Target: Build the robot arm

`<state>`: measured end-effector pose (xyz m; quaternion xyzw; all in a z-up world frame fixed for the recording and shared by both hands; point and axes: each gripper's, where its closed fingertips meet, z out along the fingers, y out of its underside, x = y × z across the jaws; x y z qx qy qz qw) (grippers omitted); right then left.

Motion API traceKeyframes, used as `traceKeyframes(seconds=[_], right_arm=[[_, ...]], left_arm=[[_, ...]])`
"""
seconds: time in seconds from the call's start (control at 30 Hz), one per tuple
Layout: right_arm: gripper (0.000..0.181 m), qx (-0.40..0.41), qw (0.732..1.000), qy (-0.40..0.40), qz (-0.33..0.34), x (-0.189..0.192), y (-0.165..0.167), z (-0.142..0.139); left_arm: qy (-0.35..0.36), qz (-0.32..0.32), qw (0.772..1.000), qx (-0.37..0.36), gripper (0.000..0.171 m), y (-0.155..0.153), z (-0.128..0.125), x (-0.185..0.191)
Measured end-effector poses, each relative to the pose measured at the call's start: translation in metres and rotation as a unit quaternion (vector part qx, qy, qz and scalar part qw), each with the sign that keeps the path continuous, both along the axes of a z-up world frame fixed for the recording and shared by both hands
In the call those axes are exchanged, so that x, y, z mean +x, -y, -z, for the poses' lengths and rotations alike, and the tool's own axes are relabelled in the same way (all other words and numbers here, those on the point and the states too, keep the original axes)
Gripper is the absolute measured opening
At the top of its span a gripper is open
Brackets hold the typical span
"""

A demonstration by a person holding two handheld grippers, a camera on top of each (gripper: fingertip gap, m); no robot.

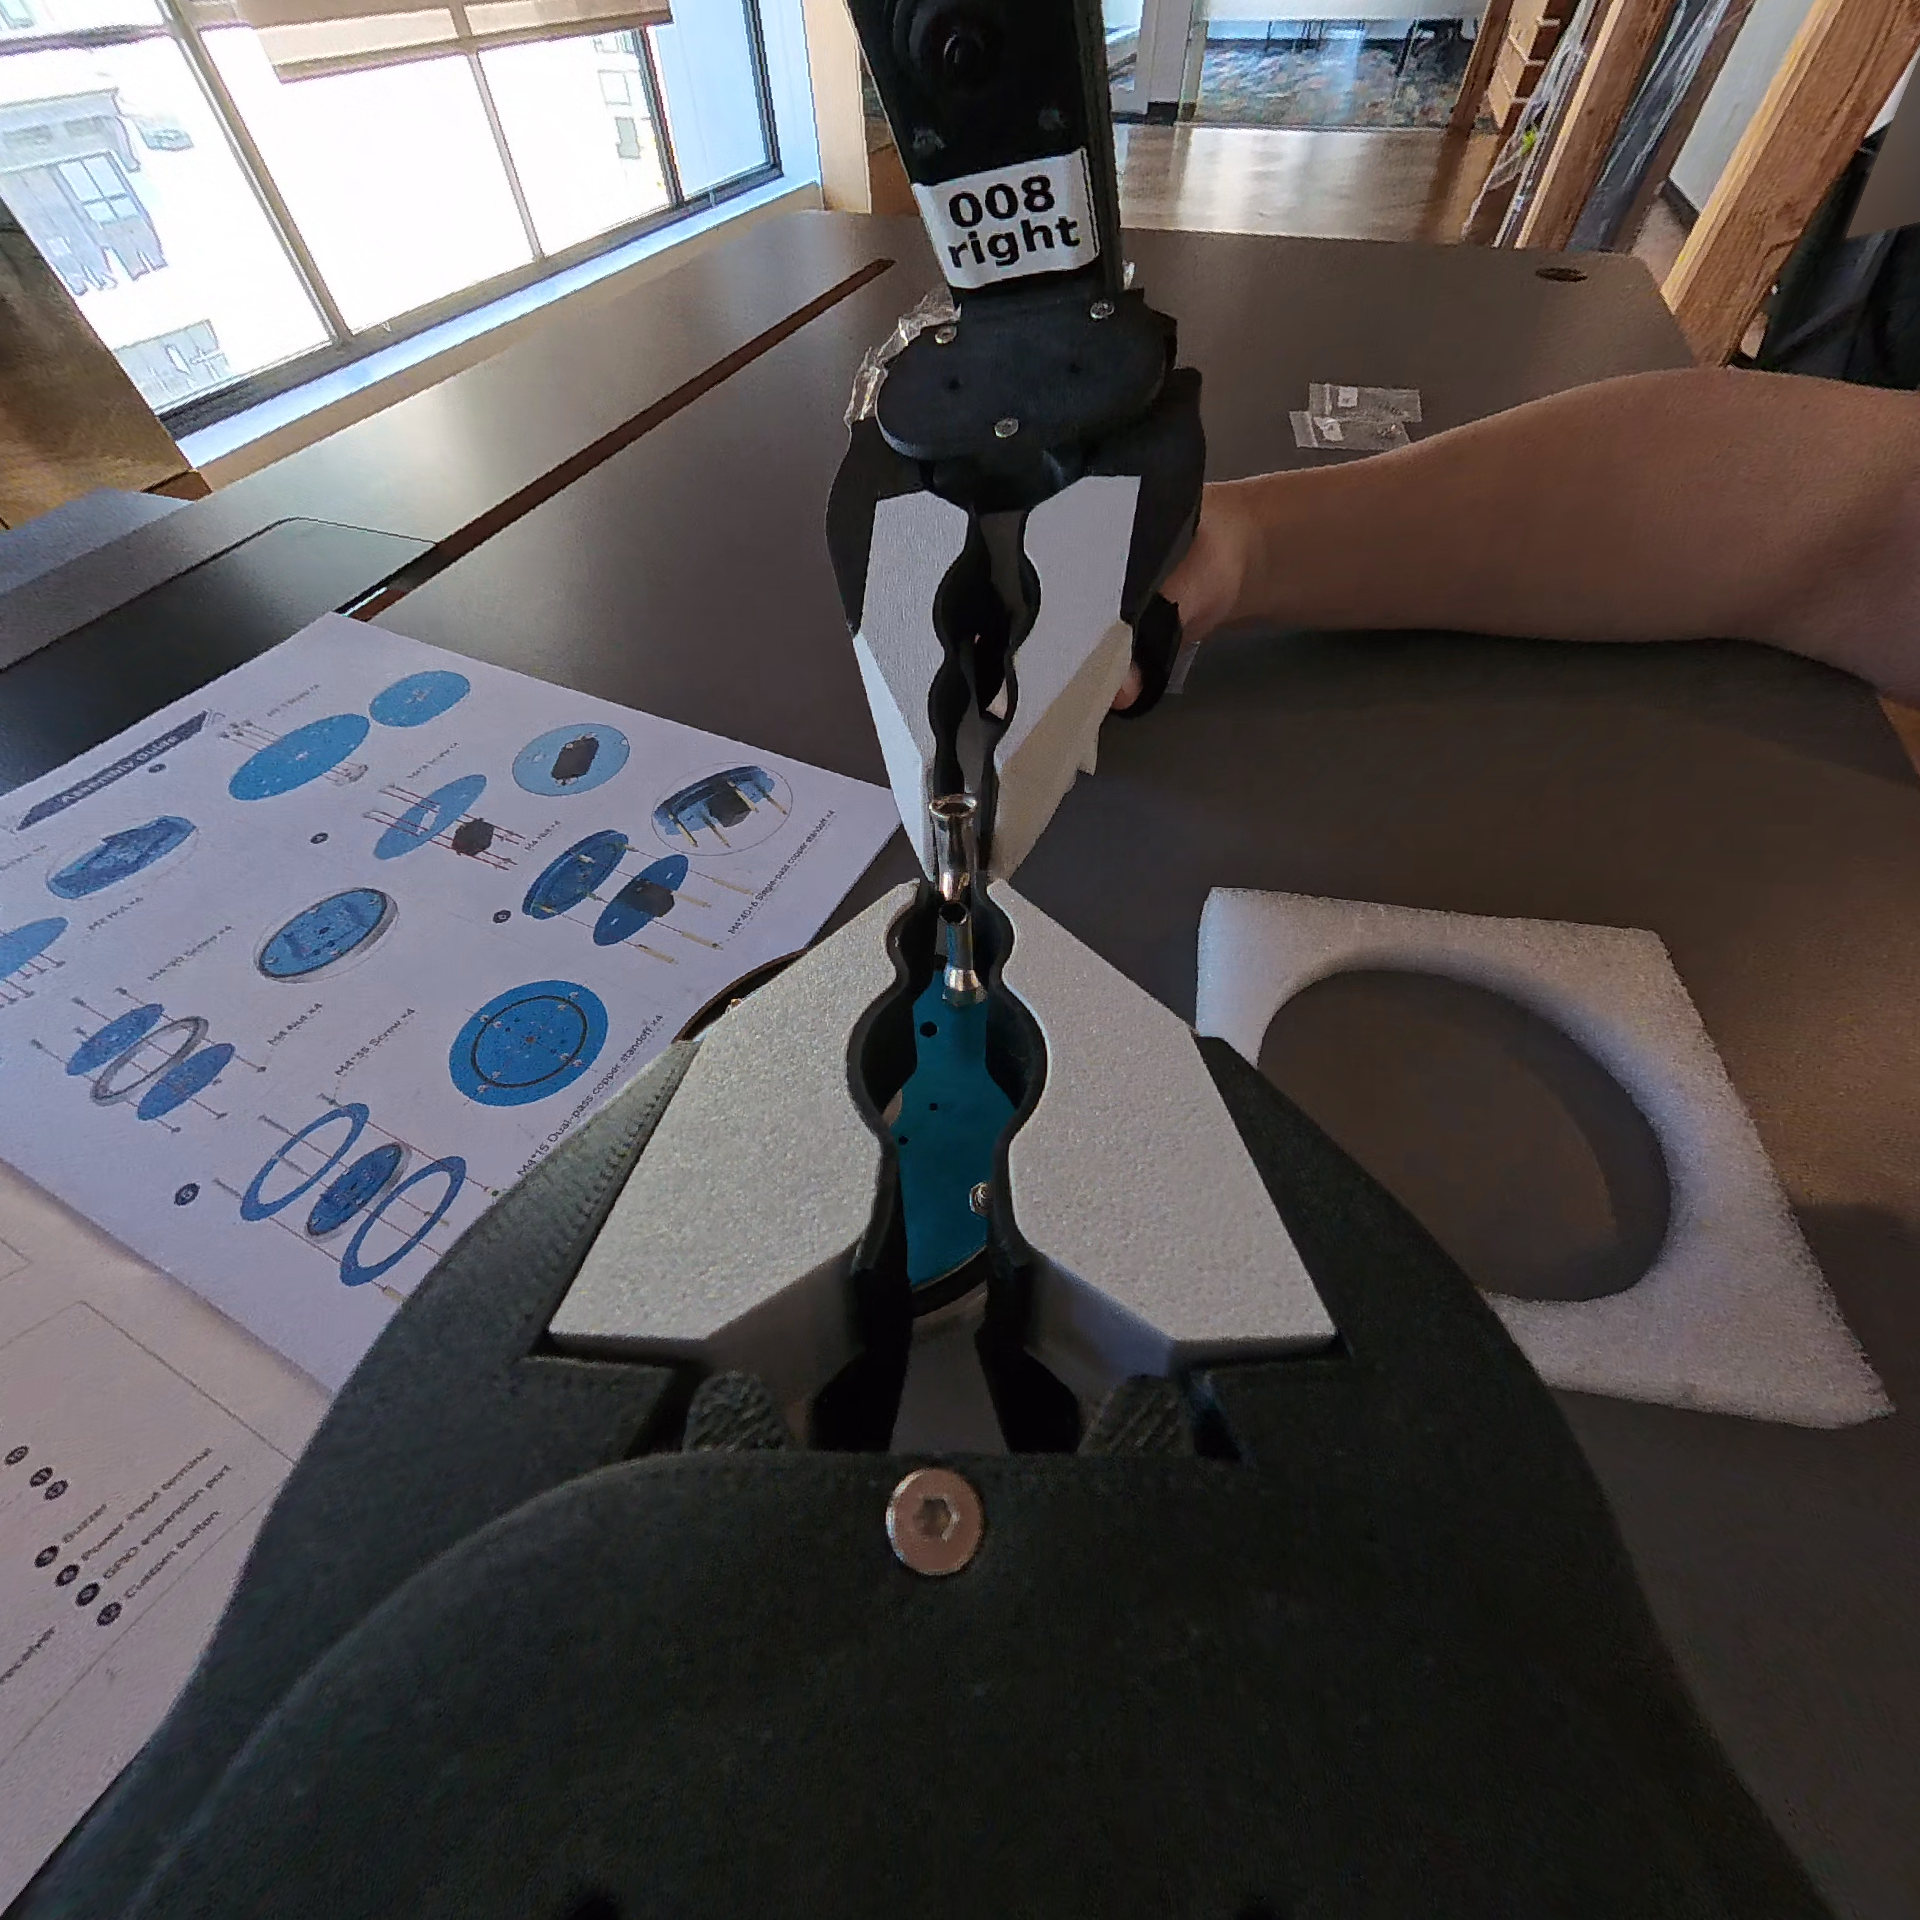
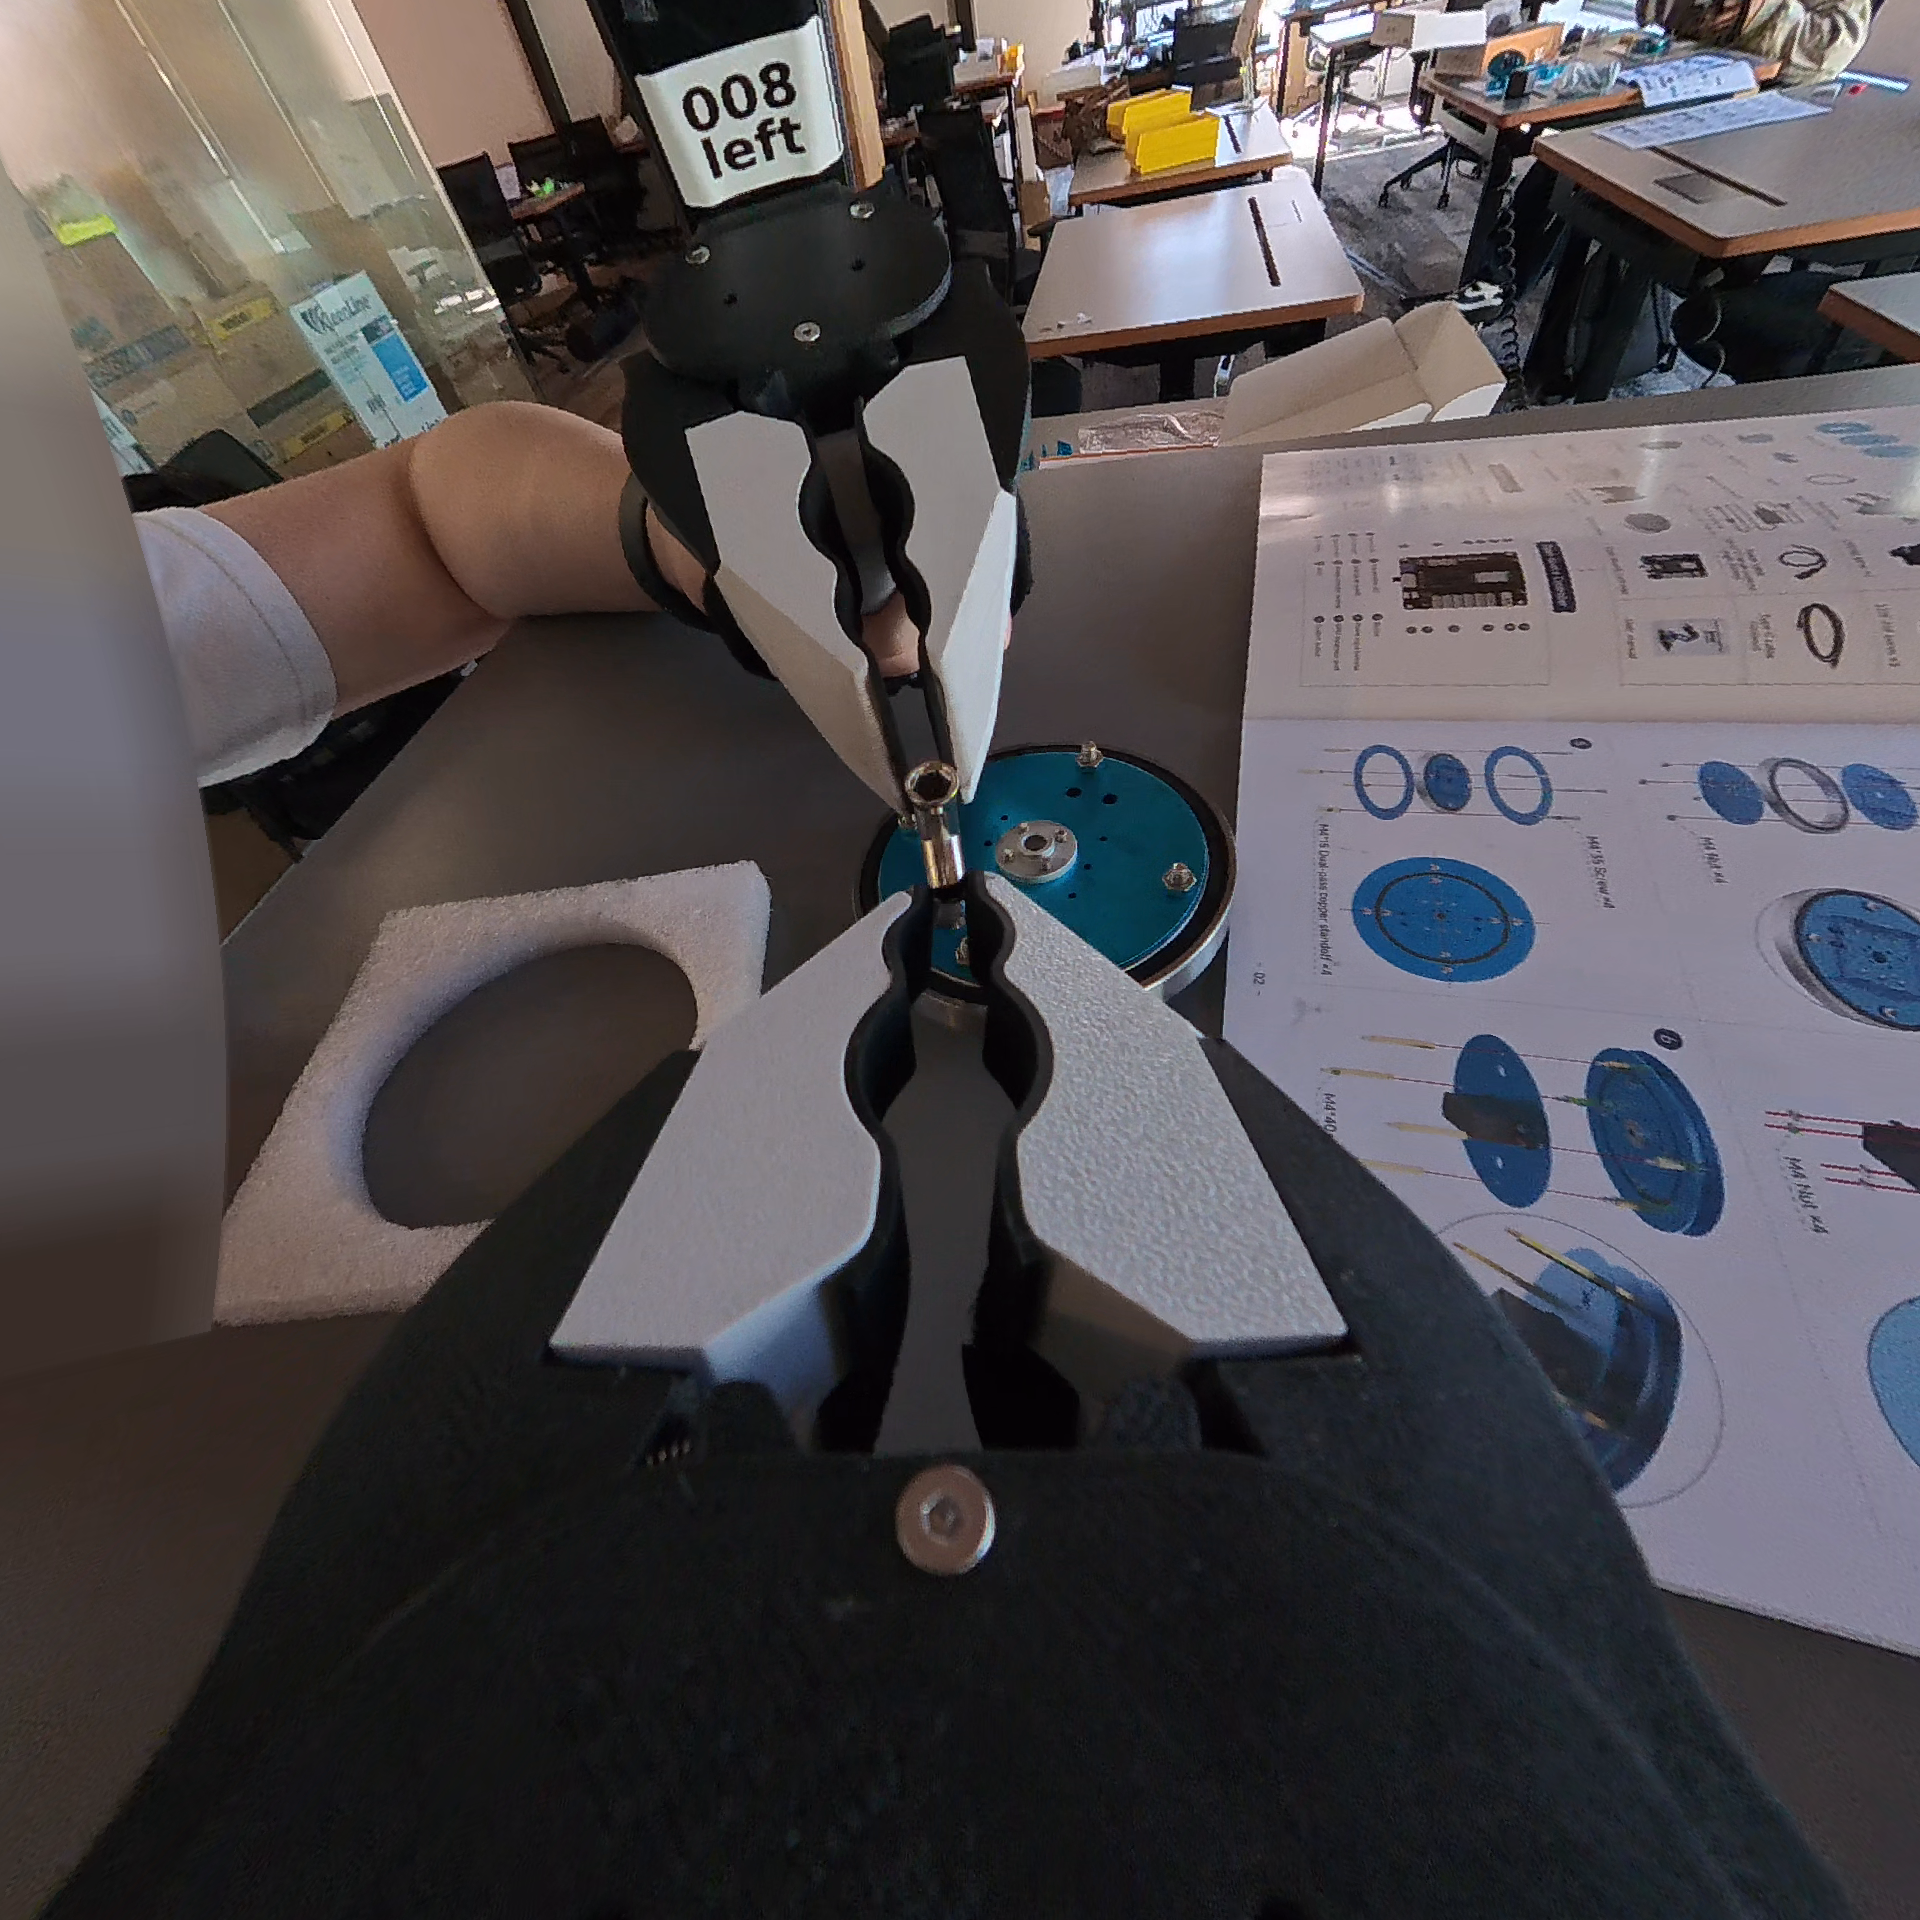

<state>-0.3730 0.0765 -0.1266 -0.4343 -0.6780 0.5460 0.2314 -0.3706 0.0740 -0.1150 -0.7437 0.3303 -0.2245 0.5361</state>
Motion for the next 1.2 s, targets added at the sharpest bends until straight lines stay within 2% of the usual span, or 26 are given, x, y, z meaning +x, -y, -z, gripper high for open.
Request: traceKeyframes(seconds=[0.53, 1.2], right_arm=[[0.005, 0.021, 1.0, -0.015, 0.015, -0.003, -0.0024, -0.0051], [0.004, 0.023, 1.0, 0.008, 0.002, -0.0018, 0.0015, 0.0047]], left_arm=[[-0.015, -0.006, 1.0, 0.008, 0.005, -0.0004, 0.0, -0.0027], [-0.02, -0.019, 1.0, -0.007, 0.0, -0.0026, 0.0074, -0.0074]])
